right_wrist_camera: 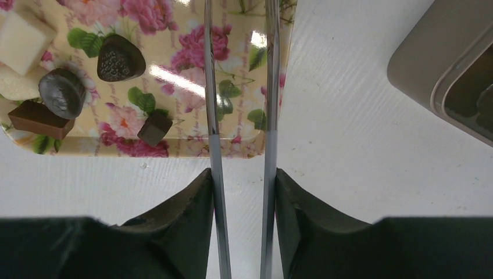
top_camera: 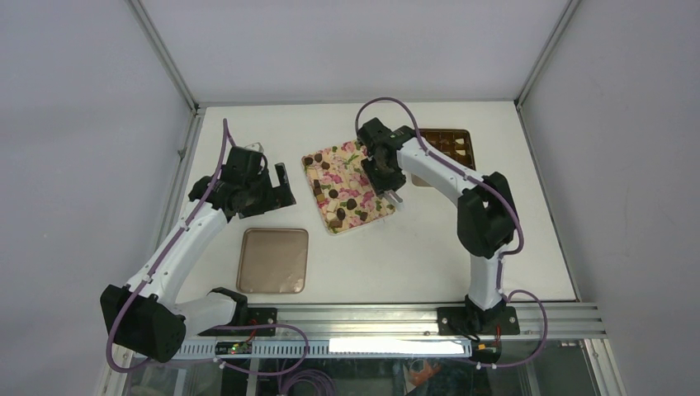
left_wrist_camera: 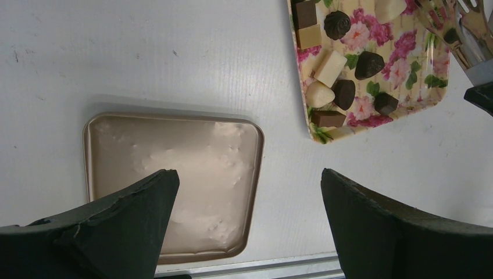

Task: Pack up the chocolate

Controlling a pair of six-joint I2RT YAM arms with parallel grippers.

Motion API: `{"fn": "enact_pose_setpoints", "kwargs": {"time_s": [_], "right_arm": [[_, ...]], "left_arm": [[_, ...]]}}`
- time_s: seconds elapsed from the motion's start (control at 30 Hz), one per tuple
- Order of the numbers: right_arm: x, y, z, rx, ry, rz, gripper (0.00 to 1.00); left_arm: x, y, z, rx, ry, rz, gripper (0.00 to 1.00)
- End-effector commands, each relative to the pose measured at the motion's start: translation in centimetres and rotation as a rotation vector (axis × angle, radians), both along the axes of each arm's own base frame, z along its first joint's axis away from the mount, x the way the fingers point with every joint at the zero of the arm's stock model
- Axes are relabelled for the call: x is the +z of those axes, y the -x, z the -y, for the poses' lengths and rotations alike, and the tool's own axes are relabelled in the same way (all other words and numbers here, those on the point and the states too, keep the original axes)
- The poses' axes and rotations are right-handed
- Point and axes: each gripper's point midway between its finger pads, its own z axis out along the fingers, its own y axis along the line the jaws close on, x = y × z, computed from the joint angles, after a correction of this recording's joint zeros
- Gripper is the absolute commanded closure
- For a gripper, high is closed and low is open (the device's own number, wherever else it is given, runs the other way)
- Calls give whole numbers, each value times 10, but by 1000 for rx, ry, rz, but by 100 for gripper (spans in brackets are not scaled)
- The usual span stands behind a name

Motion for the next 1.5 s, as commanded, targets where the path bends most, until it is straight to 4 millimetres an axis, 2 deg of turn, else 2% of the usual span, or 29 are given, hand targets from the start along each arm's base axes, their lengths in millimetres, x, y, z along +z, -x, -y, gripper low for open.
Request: {"fn": "enact_pose_setpoints", "kwargs": {"time_s": [0.0, 0.07, 0.23, 0.33, 0.57, 0.67, 0.77, 0.9, 1.07, 1.2, 1.33, 1.47], "right_arm": [[14, -13, -7, 21, -8, 56, 61], [15, -13, -7, 20, -10, 57, 70], [23, -10, -7, 22, -22, 66, 100], [33, -8, -6, 8, -35, 82, 100], [73, -3, -8, -22, -141, 145, 100], [89, -4, -1, -55, -181, 175, 100], [105, -11, 19, -123, -200, 218, 100], [113, -26, 75, -306, -196, 239, 100], [94, -29, 134, -484, -177, 173, 100], [78, -30, 167, -576, -164, 126, 100], [66, -33, 185, -627, -168, 99, 100], [57, -37, 190, -639, -160, 82, 100]], "left_arm": [[10, -5, -2, 7, 10, 55, 1], [9, -4, -3, 7, 9, 53, 1], [7, -4, -3, 9, 7, 47, 1], [7, -5, -3, 9, 7, 46, 1], [6, -7, -3, 9, 3, 40, 1], [6, -7, -1, 7, 6, 37, 1], [5, -7, -2, 8, 6, 37, 1], [4, -7, -1, 6, 6, 33, 1], [4, -7, -1, 4, 8, 35, 1], [4, -7, -1, 5, 9, 35, 1], [4, -7, 0, 6, 11, 33, 1], [5, -8, 0, 7, 14, 33, 1]]}}
